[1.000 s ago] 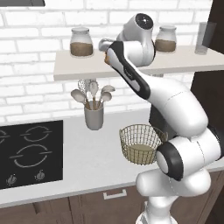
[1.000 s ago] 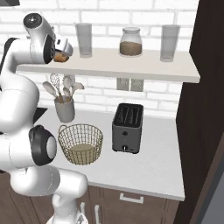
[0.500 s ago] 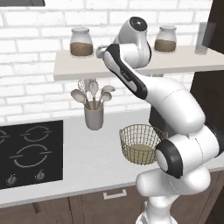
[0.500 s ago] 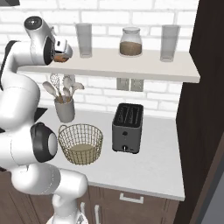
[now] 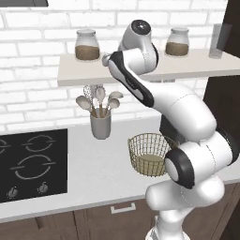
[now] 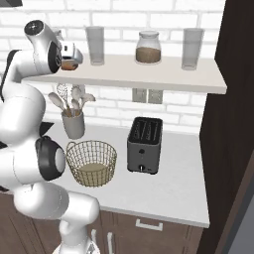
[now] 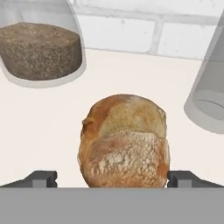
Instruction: Open the cabinet, pick up the bread from the cabinet and place it in the basket. Then move the basket to the dining counter.
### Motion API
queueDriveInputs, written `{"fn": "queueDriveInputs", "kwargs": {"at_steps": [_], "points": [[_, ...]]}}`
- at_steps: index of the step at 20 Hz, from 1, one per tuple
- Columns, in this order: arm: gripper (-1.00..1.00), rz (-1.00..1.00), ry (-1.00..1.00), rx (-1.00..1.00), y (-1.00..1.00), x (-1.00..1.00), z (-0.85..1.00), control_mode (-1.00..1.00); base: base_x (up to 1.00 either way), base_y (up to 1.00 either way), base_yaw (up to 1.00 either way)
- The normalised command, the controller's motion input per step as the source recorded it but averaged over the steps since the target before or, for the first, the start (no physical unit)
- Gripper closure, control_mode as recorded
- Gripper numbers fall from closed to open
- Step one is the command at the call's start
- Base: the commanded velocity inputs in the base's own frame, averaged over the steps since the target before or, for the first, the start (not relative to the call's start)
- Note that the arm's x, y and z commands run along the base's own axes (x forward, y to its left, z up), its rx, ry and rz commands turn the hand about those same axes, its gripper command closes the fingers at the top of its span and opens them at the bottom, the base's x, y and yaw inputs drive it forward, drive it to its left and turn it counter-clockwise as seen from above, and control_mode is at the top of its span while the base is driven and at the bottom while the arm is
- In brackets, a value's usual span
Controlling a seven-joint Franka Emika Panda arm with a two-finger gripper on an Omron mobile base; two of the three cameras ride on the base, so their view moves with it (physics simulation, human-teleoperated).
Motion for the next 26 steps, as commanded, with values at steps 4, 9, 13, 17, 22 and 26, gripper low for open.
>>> {"fn": "queueDriveInputs", "kwargs": {"at_steps": [4, 9, 13, 17, 22, 26], "points": [[-1.0, 0.0, 0.0, -0.04, 0.0, 0.33, 0.0, -1.0, 0.0, 0.0, 0.0], [-1.0, 0.0, 0.0, 0.0, 0.0, 0.24, 0.0, -1.0, 0.0, 0.0, 0.0], [-1.0, 0.0, 0.0, -0.02, -0.03, 0.01, 0.0, -1.0, 0.0, 0.0, 0.0], [-1.0, 0.0, 0.01, 0.0, 0.0, 0.13, -0.13, -1.0, 0.0, 0.0, 0.0], [-1.0, 0.0, 0.01, 0.0, -0.03, 0.0, -0.49, -1.0, 0.0, 0.0, 0.0], [1.0, 0.0, -0.03, 0.0, -0.01, 0.08, -0.2, -1.0, 0.0, 0.0, 0.0]]}}
